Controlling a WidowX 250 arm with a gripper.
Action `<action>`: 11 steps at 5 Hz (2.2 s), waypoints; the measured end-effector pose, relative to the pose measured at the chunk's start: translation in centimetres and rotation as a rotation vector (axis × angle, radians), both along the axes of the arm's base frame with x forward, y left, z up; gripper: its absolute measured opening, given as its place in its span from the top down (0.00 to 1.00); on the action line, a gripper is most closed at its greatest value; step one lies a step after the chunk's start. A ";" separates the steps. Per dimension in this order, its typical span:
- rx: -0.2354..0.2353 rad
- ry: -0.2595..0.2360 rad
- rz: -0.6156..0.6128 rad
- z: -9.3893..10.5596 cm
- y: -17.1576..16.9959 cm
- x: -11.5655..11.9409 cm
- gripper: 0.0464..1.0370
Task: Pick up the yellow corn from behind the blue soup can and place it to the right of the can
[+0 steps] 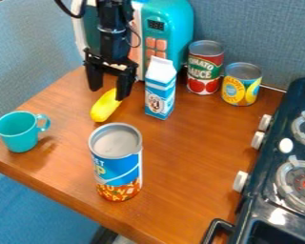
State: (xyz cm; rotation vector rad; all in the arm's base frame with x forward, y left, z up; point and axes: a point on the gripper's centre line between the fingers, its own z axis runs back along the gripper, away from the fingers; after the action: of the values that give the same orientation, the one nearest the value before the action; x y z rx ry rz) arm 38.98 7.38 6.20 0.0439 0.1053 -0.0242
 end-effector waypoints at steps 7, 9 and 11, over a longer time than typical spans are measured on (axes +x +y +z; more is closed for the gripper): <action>-0.008 0.069 0.093 -3.2 0.5 -0.6 0.34; -0.005 -0.046 0.086 1.9 0.1 -1.5 0.34; 0.060 -0.131 -0.033 8.6 -5.2 -3.3 0.34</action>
State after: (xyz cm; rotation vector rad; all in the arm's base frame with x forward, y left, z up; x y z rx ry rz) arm 35.63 2.22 14.76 0.1068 -0.0257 -0.0515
